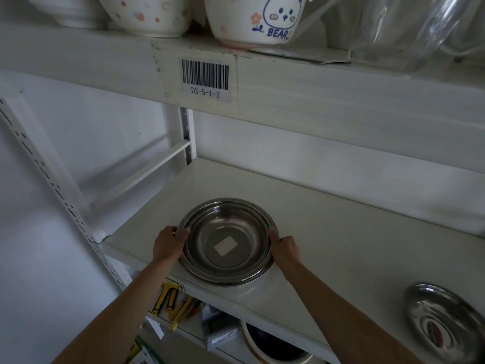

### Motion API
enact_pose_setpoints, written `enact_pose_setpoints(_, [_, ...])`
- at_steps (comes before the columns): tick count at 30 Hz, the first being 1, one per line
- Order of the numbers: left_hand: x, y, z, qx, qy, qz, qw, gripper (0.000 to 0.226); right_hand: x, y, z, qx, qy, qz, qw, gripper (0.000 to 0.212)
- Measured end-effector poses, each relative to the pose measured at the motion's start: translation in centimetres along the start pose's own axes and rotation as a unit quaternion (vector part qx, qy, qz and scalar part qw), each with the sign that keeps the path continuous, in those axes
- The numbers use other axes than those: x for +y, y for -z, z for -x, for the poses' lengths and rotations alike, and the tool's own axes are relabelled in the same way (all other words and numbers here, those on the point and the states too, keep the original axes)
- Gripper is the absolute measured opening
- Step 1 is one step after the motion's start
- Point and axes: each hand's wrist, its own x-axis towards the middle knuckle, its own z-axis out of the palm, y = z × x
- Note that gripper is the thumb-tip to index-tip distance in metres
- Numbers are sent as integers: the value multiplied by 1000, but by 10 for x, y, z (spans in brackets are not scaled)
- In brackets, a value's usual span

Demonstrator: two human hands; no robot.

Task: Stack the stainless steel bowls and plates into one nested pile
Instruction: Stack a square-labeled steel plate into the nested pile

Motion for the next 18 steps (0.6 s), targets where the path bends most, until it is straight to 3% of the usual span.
enact_pose_setpoints(3, [2,-4,1,-45,97,195,975,30,1,-7,-5,-17,-40,-86,995,78])
enact_pose_setpoints(6, [2,-9,3,-40,132,282,949,20,3,-13,-5,10,-34,-155,987,62])
enact_pose_setpoints(12, [3,-14,6,7,116,296,948,15,5,-17,1,46,-48,-233,970,51])
enact_pose_setpoints(18, [8,-24,11,7,101,299,949,15,19,-10,7,81,-50,-257,962,50])
